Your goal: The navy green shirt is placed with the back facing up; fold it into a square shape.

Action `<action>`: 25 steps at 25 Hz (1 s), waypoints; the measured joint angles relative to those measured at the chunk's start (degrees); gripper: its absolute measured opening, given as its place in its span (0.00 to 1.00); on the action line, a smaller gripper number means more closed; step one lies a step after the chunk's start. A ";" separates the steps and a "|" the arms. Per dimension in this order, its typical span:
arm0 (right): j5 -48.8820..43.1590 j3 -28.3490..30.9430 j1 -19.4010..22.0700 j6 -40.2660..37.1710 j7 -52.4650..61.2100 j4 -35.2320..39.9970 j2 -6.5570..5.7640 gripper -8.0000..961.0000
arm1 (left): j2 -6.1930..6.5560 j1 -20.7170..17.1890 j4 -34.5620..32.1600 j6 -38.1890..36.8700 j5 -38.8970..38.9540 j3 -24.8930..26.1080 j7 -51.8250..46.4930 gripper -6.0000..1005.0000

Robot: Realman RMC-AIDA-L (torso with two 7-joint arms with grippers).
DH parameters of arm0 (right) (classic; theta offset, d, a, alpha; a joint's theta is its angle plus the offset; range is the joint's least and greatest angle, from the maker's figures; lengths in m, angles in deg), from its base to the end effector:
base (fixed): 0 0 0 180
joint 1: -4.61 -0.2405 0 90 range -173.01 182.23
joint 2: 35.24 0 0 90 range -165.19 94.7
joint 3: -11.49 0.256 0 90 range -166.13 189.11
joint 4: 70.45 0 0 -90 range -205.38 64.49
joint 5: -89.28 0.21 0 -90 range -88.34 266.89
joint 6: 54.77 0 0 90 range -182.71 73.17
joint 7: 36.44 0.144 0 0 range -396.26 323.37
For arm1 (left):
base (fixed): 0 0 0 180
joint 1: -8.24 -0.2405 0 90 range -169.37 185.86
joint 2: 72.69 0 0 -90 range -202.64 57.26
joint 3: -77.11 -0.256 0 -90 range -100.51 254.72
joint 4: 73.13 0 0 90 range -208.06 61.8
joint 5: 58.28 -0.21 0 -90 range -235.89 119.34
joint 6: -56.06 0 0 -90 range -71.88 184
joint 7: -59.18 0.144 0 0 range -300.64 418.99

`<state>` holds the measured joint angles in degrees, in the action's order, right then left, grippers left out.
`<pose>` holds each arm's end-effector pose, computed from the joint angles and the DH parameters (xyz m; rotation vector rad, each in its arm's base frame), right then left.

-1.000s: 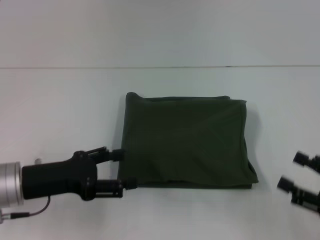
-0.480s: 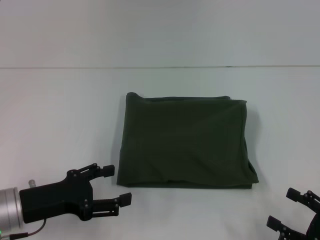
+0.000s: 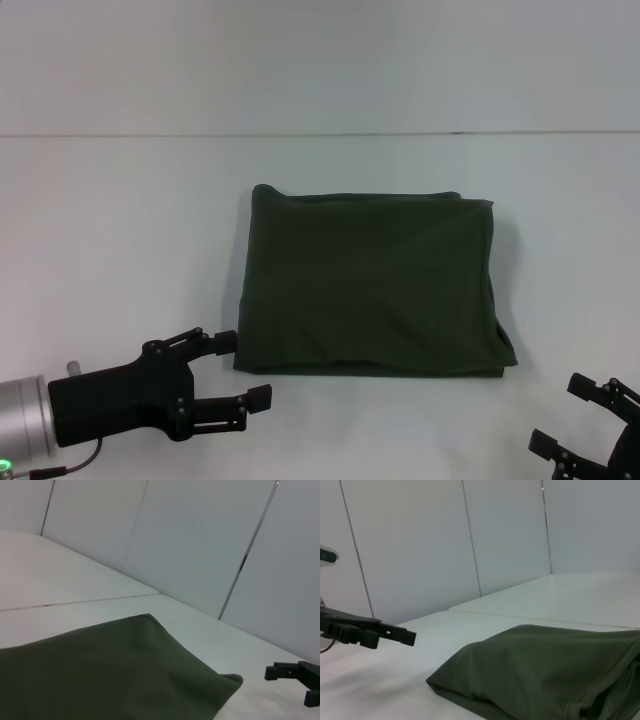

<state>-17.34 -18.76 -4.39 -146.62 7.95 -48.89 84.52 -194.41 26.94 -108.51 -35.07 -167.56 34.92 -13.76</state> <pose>0.3563 0.1960 -0.0213 -2.3677 0.5991 0.7932 -0.2993 0.2652 -0.0238 -2.6507 -0.7632 -0.8124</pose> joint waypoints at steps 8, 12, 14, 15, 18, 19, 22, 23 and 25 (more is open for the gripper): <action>0.00 -0.05 0.09 0.00 -0.06 0.17 0.02 0.97 | 0.00 0.14 0.06 -0.07 0.07 0.00 -0.13 0.95; 0.00 -0.29 -0.18 0.01 -0.07 0.24 0.08 0.97 | -0.07 0.03 0.06 0.01 0.13 0.00 -0.17 0.95; 0.00 -0.31 -0.43 0.01 -0.02 0.22 0.08 0.97 | -0.09 0.03 0.05 -0.14 0.13 0.00 -0.18 0.95; 0.00 -0.32 -0.53 0.01 0.01 0.15 0.07 0.97 | -0.09 0.02 0.05 -0.20 0.13 0.00 -0.19 0.95; 0.00 -0.34 -0.73 0.01 0.04 0.04 0.04 0.97 | -0.09 0.03 0.04 -0.22 0.14 0.00 -0.25 0.95; 0.00 -0.34 -0.75 0.01 0.03 0.04 0.03 0.97 | -0.09 0.04 0.04 -0.19 0.14 0.00 -0.29 0.95; 0.00 -0.34 -0.88 0.02 0.03 0.02 0.02 0.97 | -0.09 0.11 0.04 -0.07 0.14 0.00 -0.34 0.95; 0.00 -0.34 -0.90 0.02 0.03 0.01 0.02 0.97 | -0.17 0.22 0.04 0.01 0.14 0.00 -0.36 0.95; 0.00 -0.34 -0.97 0.01 0.03 0.00 0.02 0.97 | -0.26 0.28 0.04 0.02 0.14 0.00 -0.36 0.95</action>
<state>-17.33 -19.10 -5.36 -146.61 7.98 -48.89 84.55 -194.67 27.22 -108.46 -35.05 -167.43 34.92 -14.12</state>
